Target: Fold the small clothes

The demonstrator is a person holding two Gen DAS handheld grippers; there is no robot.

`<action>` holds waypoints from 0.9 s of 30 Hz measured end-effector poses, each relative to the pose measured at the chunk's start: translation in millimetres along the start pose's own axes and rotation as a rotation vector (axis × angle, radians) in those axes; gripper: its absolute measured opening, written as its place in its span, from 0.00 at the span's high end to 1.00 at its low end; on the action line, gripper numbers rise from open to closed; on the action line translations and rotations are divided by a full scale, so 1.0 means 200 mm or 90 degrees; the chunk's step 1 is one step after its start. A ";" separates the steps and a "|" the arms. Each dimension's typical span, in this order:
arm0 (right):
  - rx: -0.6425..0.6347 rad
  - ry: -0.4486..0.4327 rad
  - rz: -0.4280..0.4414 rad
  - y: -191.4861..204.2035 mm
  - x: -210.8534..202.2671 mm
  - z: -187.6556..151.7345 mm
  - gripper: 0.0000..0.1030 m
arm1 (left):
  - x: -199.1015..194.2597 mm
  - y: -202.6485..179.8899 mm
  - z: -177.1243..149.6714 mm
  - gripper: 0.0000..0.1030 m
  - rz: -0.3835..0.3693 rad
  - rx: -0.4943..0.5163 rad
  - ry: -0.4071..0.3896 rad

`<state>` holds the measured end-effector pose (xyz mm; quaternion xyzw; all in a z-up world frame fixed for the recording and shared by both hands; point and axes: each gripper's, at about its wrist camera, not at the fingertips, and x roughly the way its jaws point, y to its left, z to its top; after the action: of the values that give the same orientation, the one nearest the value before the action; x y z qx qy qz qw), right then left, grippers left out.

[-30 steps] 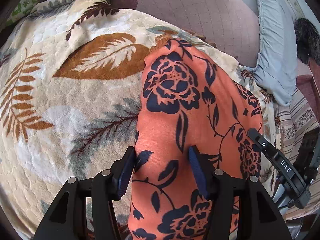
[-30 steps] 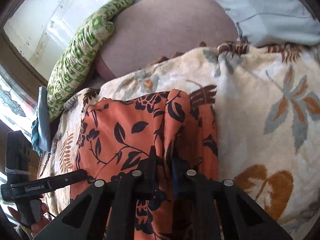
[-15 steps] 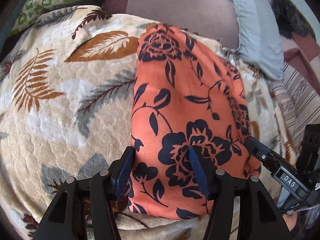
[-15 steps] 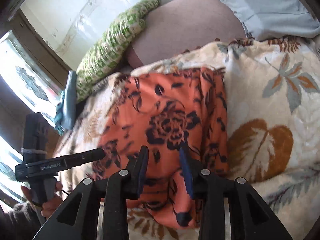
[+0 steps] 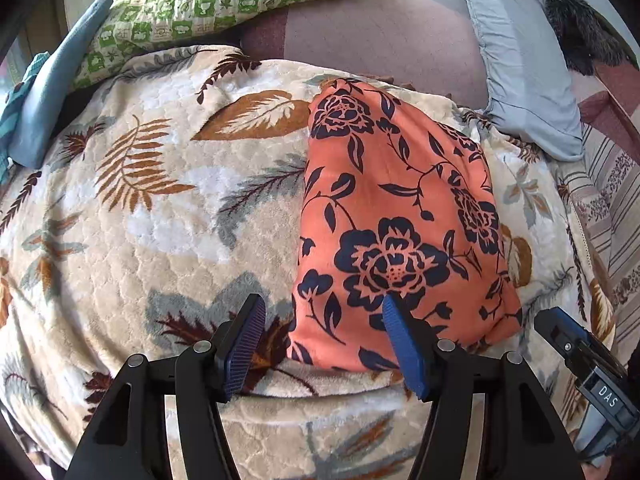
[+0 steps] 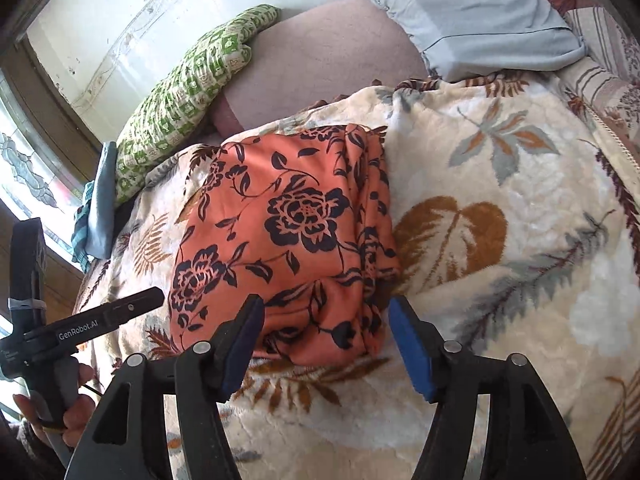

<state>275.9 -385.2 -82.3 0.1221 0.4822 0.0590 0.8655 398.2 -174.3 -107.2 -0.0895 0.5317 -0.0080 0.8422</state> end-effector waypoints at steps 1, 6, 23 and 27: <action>-0.005 0.007 -0.021 0.00 -0.02 -0.05 0.28 | -0.04 0.00 -0.04 0.41 0.011 0.010 -0.008; -0.013 0.027 -0.109 0.03 -0.08 -0.25 0.19 | -0.20 0.00 -0.22 0.40 0.071 0.059 -0.043; -0.063 -0.020 -0.137 0.25 -0.33 -0.38 0.18 | -0.47 0.11 -0.47 0.40 0.106 0.120 -0.093; -0.072 -0.021 -0.131 0.26 -0.31 -0.36 0.18 | -0.46 0.12 -0.47 0.40 0.111 0.139 -0.074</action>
<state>182.7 -337.6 -53.1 0.0242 0.4738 -0.0050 0.8803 273.0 -154.2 -68.3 0.0486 0.4835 0.0129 0.8739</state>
